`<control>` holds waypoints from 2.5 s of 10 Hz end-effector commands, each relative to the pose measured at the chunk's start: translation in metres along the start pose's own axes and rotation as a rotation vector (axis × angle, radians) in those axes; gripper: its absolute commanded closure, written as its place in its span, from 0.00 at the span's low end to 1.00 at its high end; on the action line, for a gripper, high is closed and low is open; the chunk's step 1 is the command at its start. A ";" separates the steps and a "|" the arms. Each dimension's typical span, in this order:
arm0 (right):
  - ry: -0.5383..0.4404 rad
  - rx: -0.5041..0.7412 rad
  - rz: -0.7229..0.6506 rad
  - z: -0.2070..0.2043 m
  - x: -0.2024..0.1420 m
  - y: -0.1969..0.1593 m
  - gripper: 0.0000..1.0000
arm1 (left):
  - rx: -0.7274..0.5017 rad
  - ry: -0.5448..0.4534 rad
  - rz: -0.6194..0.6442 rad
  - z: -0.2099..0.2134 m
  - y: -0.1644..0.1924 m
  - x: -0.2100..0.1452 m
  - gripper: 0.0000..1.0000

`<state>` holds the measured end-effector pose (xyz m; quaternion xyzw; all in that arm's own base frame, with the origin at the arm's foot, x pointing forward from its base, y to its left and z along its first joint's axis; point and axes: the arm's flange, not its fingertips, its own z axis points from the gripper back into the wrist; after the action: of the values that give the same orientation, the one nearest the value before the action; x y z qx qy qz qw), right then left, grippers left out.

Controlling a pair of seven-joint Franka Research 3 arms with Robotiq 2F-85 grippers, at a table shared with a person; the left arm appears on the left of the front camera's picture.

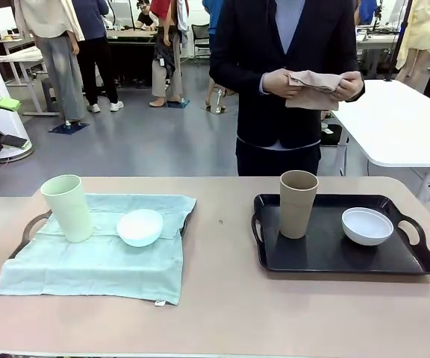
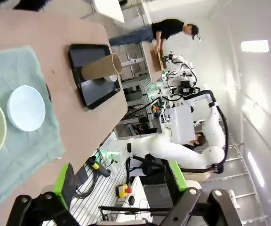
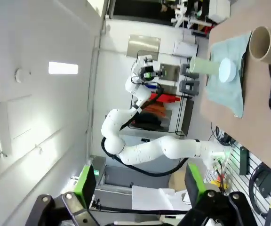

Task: Set up a tray with a mat and arrange the tableware.
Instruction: Pick up the Picnic Bowl and Reusable plastic cup from the Handle tray in front of the human's position and hold them in the air.

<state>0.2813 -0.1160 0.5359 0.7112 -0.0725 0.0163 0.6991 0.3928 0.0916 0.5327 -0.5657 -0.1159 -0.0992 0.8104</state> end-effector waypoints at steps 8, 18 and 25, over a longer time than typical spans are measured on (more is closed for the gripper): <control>0.073 0.028 0.049 -0.018 0.006 0.013 0.00 | 0.021 0.046 -0.001 -0.012 0.007 0.022 0.00; 0.073 0.028 0.049 -0.018 0.006 0.013 0.00 | 0.021 0.046 -0.001 -0.012 0.007 0.022 0.00; 0.073 0.028 0.049 -0.018 0.006 0.013 0.00 | 0.021 0.046 -0.001 -0.012 0.007 0.022 0.00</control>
<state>0.2840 -0.0960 0.5462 0.7124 -0.0569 0.0517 0.6976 0.4167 0.0804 0.5266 -0.5581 -0.0977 -0.1074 0.8170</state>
